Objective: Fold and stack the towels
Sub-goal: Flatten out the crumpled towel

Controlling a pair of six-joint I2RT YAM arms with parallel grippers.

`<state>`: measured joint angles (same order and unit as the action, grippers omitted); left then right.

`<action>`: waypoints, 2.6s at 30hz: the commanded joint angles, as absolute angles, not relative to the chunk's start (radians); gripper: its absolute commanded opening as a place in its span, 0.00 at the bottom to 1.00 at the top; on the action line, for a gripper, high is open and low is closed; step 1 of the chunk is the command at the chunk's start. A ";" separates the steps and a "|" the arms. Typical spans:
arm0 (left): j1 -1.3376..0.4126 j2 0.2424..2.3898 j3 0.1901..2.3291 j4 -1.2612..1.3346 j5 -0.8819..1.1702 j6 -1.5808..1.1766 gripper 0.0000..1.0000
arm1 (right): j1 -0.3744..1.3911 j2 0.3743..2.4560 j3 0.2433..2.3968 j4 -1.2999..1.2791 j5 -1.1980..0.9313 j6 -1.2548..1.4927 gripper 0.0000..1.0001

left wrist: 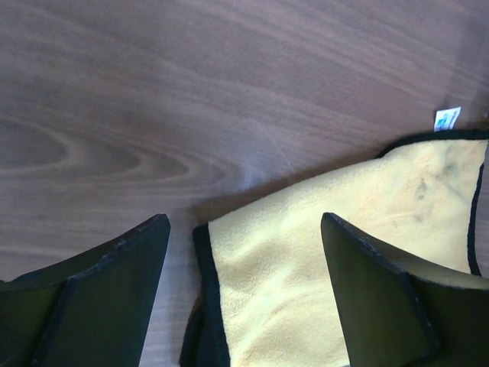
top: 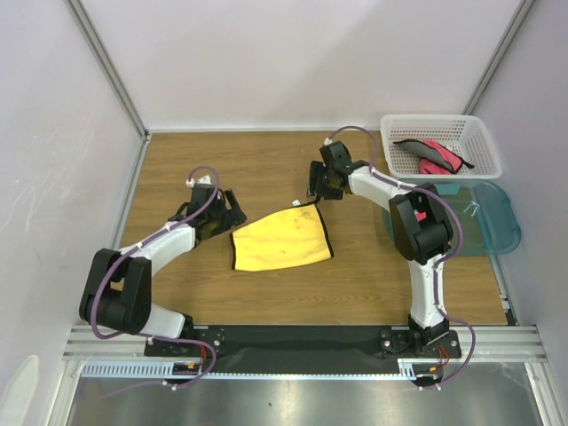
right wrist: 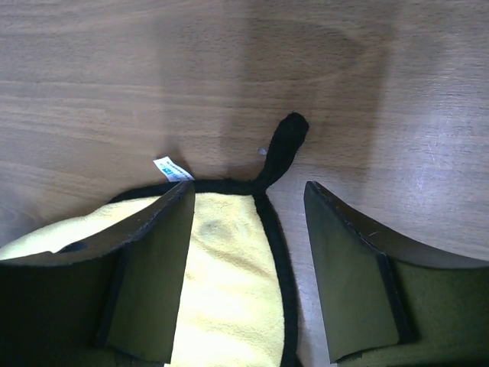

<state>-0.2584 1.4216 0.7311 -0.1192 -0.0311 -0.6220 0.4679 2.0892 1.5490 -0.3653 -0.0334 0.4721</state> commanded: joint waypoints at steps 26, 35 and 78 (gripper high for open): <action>-0.253 1.460 0.614 0.098 0.060 -0.857 0.75 | 0.479 2.175 1.605 -0.222 0.011 0.474 0.23; -0.253 1.465 0.626 0.068 0.081 -0.868 0.75 | 0.479 2.180 1.637 -0.242 -0.009 0.463 0.46; -0.225 1.224 0.914 0.405 -0.029 -0.022 0.00 | 0.417 2.065 1.960 -0.011 -0.239 0.373 0.00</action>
